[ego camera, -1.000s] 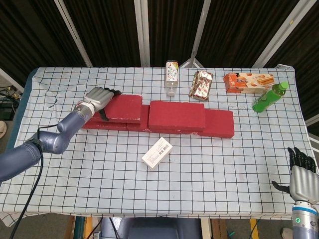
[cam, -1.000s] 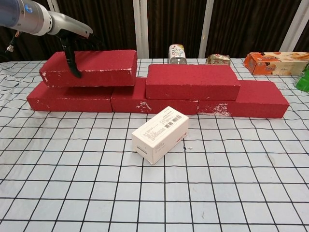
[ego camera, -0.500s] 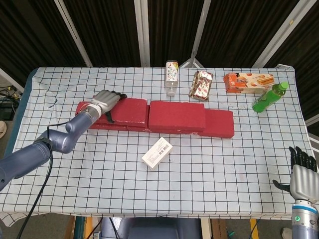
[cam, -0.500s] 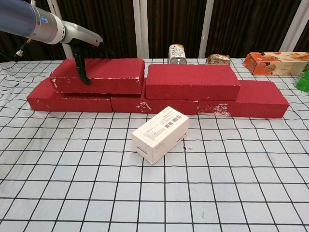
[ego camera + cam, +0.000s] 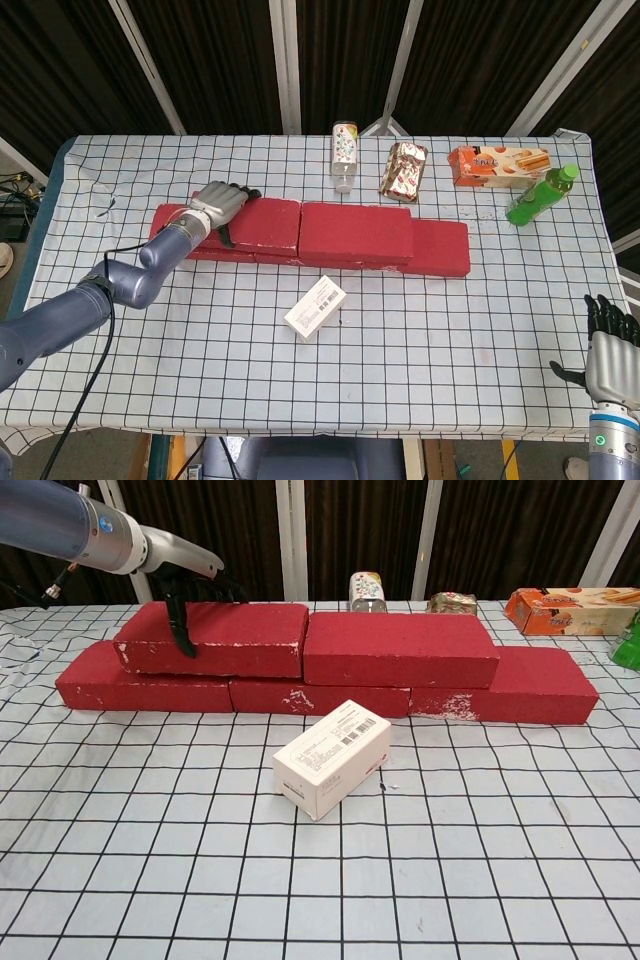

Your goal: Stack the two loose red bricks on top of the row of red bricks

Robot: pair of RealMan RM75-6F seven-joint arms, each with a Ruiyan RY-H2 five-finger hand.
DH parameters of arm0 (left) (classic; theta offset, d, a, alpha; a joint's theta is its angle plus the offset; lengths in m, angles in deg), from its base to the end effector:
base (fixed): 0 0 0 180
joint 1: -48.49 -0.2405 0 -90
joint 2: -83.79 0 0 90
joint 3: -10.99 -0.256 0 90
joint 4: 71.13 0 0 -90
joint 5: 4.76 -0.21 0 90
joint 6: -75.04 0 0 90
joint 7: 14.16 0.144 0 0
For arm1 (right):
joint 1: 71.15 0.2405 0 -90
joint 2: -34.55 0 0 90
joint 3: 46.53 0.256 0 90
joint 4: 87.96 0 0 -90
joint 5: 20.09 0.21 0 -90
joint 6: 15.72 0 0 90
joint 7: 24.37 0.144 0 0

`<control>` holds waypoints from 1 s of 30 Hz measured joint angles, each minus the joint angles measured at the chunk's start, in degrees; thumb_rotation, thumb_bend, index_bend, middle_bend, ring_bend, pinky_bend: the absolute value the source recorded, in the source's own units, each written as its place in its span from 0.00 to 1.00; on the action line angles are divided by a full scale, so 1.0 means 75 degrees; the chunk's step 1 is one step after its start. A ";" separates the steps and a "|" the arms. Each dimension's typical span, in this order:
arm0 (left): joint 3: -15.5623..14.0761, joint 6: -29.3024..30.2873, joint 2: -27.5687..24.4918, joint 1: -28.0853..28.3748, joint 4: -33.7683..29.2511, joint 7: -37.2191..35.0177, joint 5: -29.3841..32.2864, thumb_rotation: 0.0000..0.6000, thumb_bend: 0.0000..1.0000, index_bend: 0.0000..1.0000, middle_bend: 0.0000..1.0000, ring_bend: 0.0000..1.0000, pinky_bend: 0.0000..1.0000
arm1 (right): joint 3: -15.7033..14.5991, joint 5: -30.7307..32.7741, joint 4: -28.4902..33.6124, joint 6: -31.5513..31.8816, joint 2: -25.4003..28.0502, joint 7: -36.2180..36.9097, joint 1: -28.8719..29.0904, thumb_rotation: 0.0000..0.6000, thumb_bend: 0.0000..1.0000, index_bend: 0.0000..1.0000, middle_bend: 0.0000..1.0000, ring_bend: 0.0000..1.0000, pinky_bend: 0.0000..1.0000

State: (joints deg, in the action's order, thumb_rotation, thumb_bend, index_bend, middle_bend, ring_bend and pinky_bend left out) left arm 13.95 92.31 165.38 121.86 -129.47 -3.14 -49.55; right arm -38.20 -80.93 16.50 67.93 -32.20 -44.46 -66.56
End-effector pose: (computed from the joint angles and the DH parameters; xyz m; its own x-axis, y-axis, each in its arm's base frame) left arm -0.1004 0.4917 0.0334 0.6748 0.4233 0.6045 0.7379 -0.4018 -0.5423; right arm -0.3168 -0.1838 0.1479 0.4077 -0.0830 0.9093 -0.8338 0.3720 0.4079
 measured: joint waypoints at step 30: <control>-0.1059 0.0183 0.0051 0.0711 -0.0158 0.0148 0.1161 1.00 0.14 0.24 0.16 0.15 0.22 | 0.0009 0.0022 -0.0009 -0.0020 0.0040 0.0071 -0.0018 1.00 0.15 0.00 0.03 0.01 0.00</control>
State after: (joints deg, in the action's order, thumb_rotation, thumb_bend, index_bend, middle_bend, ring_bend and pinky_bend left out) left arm 6.01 93.68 165.76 127.19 -130.65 -2.02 -40.85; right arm -38.13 -80.77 16.43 67.78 -31.89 -43.93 -66.69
